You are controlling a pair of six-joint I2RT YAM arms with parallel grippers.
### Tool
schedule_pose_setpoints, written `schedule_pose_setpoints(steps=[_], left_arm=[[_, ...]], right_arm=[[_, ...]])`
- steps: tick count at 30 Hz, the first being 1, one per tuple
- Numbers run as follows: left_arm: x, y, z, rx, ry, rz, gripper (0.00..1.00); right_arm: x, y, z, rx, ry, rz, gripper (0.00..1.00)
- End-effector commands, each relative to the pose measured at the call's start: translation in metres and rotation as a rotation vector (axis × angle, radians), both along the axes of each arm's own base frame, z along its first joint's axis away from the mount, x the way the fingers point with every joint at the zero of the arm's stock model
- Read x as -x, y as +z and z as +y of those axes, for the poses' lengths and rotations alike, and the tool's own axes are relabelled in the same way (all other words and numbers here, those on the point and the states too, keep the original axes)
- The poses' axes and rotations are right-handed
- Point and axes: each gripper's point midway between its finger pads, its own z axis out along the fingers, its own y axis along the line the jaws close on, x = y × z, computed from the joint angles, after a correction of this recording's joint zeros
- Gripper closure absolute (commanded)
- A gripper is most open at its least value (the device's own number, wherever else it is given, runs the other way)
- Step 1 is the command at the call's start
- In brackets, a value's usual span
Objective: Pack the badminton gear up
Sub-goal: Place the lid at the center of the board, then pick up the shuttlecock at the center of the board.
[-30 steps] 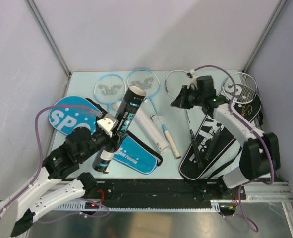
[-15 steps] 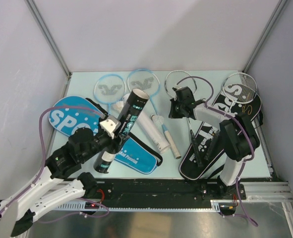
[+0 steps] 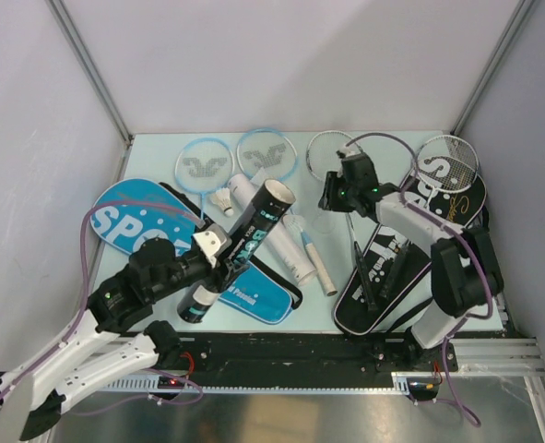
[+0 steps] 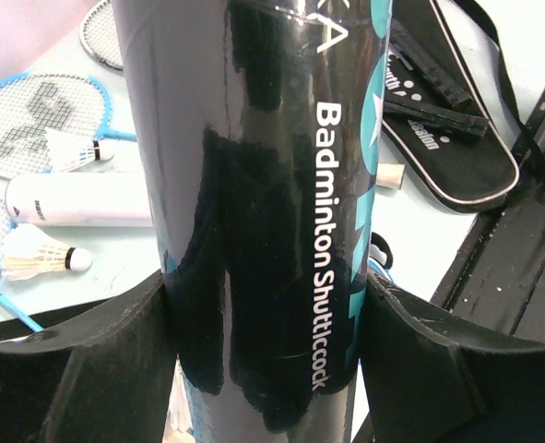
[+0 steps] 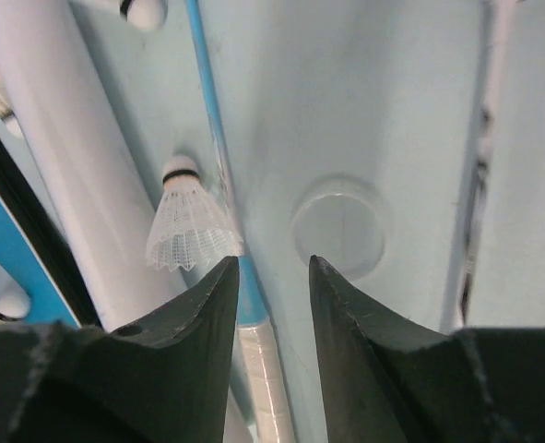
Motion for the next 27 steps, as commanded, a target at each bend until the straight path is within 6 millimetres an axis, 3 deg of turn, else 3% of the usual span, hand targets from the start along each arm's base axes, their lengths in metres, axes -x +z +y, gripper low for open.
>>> schedule_pose_setpoints(steps=[1, 6, 13, 19, 27], left_arm=[[0.006, 0.018, -0.008, 0.042, -0.080, -0.087, 0.42], [0.009, 0.017, -0.015, 0.035, -0.121, -0.072, 0.41], [0.012, 0.010, -0.021, 0.028, -0.151, -0.042, 0.39], [0.012, 0.006, -0.024, 0.025, -0.161, -0.027, 0.39], [0.009, 0.002, -0.025, 0.007, -0.154, -0.021, 0.39]], right_arm=[[-0.015, 0.033, -0.040, -0.099, -0.201, -0.065, 0.58], [-0.029, 0.038, -0.085, -0.202, -0.454, -0.160, 0.56], [-0.037, 0.005, -0.139, -0.271, -0.769, -0.157, 0.55], [-0.042, -0.011, -0.167, -0.233, -0.878, -0.188, 0.51], [-0.065, -0.017, -0.180, -0.299, -0.883, -0.236, 0.49]])
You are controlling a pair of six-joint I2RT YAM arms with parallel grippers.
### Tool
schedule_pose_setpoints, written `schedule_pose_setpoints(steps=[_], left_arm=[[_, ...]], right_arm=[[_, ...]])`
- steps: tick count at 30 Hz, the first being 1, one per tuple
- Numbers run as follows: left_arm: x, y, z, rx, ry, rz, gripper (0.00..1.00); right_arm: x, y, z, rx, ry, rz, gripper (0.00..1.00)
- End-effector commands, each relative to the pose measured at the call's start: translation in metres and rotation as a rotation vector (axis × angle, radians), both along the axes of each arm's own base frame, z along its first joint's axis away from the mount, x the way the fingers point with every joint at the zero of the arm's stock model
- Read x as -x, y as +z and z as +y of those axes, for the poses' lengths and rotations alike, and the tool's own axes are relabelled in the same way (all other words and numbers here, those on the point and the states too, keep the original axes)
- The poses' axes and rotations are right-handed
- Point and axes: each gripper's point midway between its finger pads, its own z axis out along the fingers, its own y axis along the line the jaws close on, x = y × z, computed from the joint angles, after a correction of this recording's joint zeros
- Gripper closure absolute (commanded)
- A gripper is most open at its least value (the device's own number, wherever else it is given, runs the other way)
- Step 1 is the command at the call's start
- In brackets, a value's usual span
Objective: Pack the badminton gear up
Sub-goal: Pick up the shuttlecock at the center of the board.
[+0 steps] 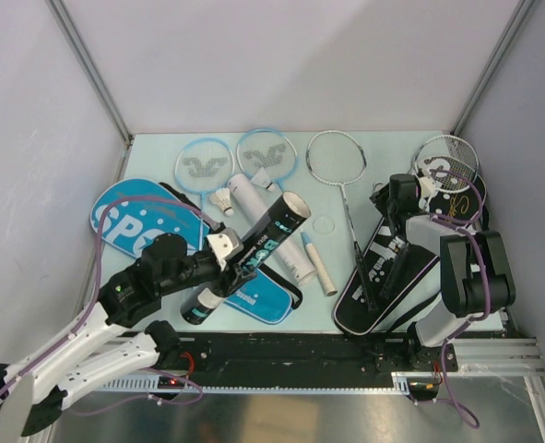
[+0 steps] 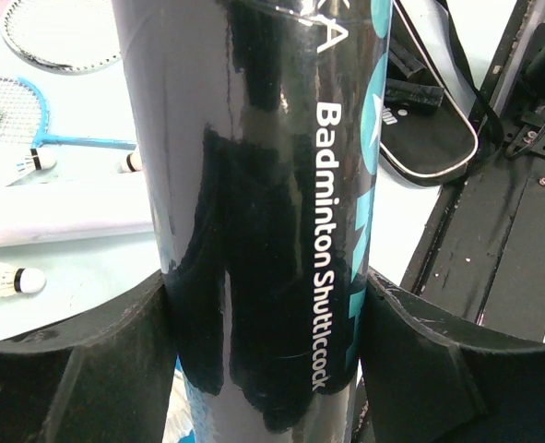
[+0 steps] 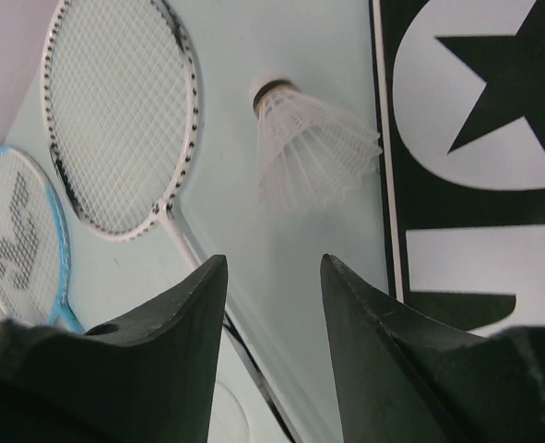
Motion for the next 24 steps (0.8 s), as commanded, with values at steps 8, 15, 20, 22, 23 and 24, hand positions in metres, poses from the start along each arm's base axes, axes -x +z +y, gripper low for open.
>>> schedule_pose_setpoints(steps=[8, 15, 20, 22, 23, 24], left_arm=[[-0.010, 0.013, -0.007, 0.017, -0.002, -0.058, 0.39], [-0.014, 0.007, -0.008, -0.004, 0.006, -0.048, 0.39], [-0.015, 0.006, -0.008, -0.009, 0.010, -0.047, 0.39], [-0.016, 0.005, -0.009, -0.013, 0.012, -0.045, 0.39], [-0.016, 0.004, -0.009, -0.014, 0.011, -0.045, 0.39], [-0.016, 0.004, -0.009, -0.015, 0.011, -0.044, 0.39]], right_arm=[[-0.040, 0.001, -0.020, -0.081, -0.044, -0.134, 0.49], [-0.052, -0.005, -0.019, -0.110, -0.021, -0.149, 0.53], [-0.058, -0.003, -0.020, -0.115, -0.017, -0.169, 0.58], [-0.060, -0.004, -0.020, -0.121, -0.018, -0.168, 0.58], [-0.061, -0.005, -0.020, -0.126, -0.019, -0.165, 0.58], [-0.062, -0.007, -0.020, -0.132, -0.020, -0.163, 0.56]])
